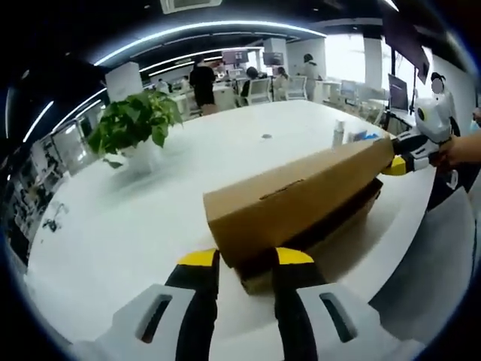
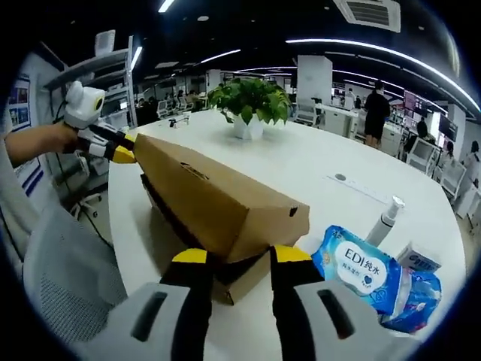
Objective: Operate the shoe box by opening the lid, removing the specified soft item, and placing it in the target area until the item is outside and the box remains undamaged.
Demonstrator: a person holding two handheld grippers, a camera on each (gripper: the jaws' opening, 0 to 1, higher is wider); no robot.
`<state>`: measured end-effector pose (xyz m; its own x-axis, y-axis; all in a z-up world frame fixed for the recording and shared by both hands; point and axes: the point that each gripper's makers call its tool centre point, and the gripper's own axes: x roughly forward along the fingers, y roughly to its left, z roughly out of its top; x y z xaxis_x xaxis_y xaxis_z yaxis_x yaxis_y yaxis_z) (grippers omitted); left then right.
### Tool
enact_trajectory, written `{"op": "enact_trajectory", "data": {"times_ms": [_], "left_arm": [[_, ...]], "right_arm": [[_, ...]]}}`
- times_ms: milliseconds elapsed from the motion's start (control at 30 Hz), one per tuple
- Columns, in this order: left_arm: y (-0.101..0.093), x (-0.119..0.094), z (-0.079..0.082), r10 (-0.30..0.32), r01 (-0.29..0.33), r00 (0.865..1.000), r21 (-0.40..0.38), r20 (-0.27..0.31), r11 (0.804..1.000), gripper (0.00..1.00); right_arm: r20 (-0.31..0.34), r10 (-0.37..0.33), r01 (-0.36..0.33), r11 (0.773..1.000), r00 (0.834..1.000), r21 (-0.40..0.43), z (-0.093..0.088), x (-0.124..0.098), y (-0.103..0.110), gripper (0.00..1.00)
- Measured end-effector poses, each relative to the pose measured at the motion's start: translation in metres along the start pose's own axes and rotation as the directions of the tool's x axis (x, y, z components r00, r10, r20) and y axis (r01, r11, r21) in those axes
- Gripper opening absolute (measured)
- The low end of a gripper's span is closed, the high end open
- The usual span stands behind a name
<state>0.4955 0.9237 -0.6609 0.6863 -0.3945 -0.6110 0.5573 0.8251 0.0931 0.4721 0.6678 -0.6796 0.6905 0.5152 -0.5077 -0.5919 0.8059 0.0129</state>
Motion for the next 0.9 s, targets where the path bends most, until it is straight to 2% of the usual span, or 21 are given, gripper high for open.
{"op": "enact_trajectory", "data": {"times_ms": [500,900], "left_arm": [[-0.009,0.009,-0.024,-0.039,0.038,0.998,-0.014,-0.054,0.999,0.31],[-0.013,0.018,-0.038,-0.064,0.063,0.993,-0.018,-0.099,0.998,0.32]], "right_arm": [[-0.053,0.056,-0.056,0.998,0.997,0.002,-0.02,0.006,0.012,0.36],[-0.083,0.076,-0.071,0.996,0.994,0.057,-0.031,0.013,0.014,0.38]]}}
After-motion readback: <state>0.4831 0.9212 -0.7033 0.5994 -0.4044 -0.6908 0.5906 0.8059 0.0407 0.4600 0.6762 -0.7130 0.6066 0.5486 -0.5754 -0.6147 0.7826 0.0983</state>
